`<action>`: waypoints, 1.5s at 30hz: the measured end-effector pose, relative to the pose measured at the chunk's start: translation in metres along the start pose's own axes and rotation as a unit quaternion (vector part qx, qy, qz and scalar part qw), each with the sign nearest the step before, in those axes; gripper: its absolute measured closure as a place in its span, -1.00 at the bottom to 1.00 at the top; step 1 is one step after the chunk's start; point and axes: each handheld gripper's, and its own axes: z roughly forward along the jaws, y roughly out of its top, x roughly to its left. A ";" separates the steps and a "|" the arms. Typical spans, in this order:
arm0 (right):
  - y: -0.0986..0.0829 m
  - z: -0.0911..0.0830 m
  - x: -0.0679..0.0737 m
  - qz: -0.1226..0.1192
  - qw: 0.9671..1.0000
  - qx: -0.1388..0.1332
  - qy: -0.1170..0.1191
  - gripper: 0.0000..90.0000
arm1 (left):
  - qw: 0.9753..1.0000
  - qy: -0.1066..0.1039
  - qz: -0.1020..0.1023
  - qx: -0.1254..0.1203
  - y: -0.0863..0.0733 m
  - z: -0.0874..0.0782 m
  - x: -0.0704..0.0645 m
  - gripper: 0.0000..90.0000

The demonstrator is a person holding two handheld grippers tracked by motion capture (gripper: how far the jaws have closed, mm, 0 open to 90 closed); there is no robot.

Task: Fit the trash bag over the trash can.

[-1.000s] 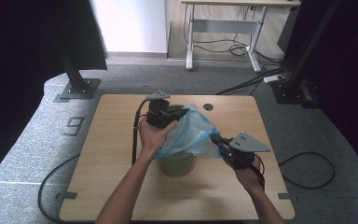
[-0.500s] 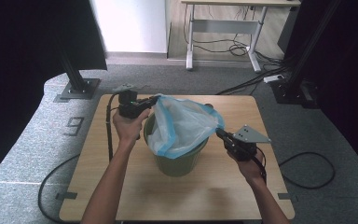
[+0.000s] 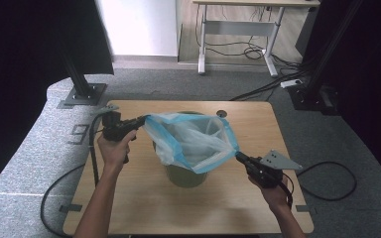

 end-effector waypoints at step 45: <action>-0.065 0.026 0.017 -0.036 0.995 0.083 0.035 0.95 | 0.997 -0.021 -0.035 0.061 -0.064 -0.023 0.043 0.99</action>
